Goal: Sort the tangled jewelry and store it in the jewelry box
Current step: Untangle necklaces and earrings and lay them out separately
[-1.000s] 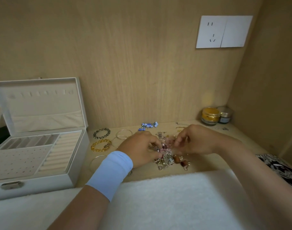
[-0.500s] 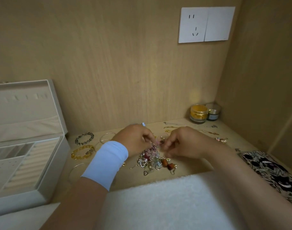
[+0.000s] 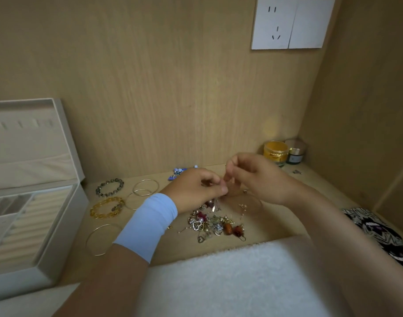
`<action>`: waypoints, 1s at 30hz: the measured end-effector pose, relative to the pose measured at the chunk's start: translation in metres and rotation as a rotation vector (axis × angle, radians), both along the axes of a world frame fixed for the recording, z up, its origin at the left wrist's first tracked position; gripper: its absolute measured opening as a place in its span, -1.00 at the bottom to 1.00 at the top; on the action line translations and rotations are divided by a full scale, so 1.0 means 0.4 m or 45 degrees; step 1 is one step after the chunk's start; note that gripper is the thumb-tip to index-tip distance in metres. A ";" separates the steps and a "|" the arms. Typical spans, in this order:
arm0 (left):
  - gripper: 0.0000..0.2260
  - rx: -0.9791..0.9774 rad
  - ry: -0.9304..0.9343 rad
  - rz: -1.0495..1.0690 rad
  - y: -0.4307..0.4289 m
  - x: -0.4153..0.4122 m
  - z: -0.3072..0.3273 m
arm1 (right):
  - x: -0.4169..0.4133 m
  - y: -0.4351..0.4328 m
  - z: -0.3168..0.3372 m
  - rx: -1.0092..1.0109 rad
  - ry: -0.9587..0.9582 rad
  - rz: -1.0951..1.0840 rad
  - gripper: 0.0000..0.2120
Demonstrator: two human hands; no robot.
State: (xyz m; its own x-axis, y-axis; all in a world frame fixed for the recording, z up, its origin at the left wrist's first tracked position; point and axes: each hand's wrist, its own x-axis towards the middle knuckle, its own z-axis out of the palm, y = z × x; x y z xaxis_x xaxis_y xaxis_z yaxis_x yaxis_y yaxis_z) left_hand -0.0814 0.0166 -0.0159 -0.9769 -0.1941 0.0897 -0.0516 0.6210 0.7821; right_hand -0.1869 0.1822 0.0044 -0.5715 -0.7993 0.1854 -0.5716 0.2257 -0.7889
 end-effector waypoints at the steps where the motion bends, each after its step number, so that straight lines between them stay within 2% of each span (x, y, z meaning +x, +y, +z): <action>1: -0.96 0.101 0.014 0.010 0.000 0.002 0.012 | 0.001 -0.006 0.012 -0.082 -0.113 -0.001 -0.86; 7: -0.87 0.325 0.094 -0.021 -0.046 0.023 0.062 | 0.002 -0.036 0.038 -0.322 -0.301 -0.224 -0.83; 12: -0.85 0.502 0.049 -0.069 -0.058 0.031 0.061 | -0.009 -0.028 0.024 -0.356 -0.413 -0.239 -0.83; 18: -0.80 0.433 -0.173 -0.141 -0.060 0.031 0.058 | -0.016 -0.003 -0.021 0.004 -0.101 -0.224 -0.79; 22: -0.81 0.253 -0.242 -0.022 -0.065 0.020 0.048 | -0.004 -0.006 -0.028 0.190 -0.002 -0.198 -0.85; 27: -0.84 0.111 -0.183 0.097 -0.072 0.020 0.041 | -0.004 -0.008 -0.040 0.210 -0.004 -0.229 -0.85; 30: -0.85 0.197 -0.140 0.125 -0.071 0.017 0.041 | 0.011 -0.014 -0.042 0.150 0.247 -0.290 -0.92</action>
State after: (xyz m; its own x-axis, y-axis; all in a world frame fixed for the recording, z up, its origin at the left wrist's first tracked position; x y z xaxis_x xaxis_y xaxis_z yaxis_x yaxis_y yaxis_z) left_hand -0.0747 -0.0120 0.0003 -0.9548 -0.2922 -0.0545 -0.1961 0.4814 0.8542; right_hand -0.1826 0.1767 -0.0125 -0.7015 -0.6771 0.2224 -0.6329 0.4484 -0.6312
